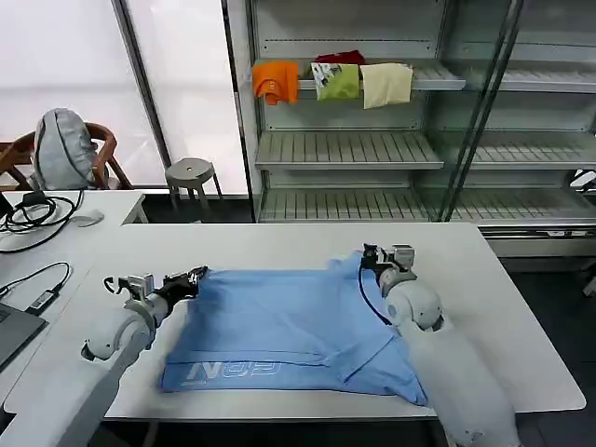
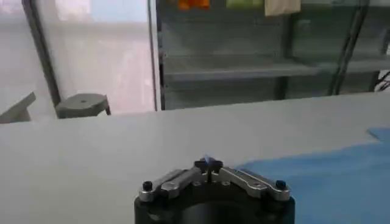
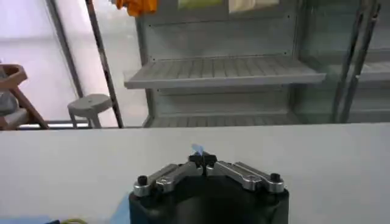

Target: Fold and organize the clothes.

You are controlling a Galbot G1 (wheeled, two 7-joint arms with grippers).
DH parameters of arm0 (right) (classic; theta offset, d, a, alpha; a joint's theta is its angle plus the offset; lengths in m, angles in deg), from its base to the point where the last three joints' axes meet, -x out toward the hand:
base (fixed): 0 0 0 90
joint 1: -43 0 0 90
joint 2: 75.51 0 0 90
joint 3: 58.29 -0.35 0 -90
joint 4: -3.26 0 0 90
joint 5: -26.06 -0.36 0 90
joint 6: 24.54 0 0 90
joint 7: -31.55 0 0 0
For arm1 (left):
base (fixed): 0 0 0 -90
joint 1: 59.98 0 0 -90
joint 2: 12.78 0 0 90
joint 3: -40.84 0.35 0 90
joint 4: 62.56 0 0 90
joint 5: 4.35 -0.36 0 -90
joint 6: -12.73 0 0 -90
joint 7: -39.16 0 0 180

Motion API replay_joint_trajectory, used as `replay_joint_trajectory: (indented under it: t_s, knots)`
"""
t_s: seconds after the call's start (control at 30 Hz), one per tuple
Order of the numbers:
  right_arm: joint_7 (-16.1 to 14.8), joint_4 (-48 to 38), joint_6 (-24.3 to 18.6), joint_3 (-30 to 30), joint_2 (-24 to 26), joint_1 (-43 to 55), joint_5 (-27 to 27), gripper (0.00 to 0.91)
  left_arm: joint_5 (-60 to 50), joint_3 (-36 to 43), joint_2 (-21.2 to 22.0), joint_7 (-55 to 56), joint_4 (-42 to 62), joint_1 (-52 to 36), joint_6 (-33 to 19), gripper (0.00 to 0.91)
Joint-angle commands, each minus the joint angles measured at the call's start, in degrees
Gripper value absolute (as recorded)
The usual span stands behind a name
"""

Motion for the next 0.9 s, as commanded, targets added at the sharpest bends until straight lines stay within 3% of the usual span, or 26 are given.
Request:
replay_joint_trajectory:
  t_s: [0.03, 0.6, 0.9]
  knots:
    - [0.4, 8.8, 0.3, -2.8, 3.4, -6.4, -0.6, 0.000, 0.7, -3.5, -1.0, 0.3, -6.9, 6.0, -0.5, 0.020]
    - [0.9, 22.0, 0.3, -5.8, 8.2, -18.8, -1.3, 0.000, -0.8, -11.8, -1.1, -0.2, -15.3, 18.5, -0.8, 0.020]
    - [1.5, 26.2, 0.3, -6.9, 8.2, -24.4, -0.6, 0.000, -1.9, -15.3, -0.7, -0.8, -17.8, 23.8, -1.5, 0.020]
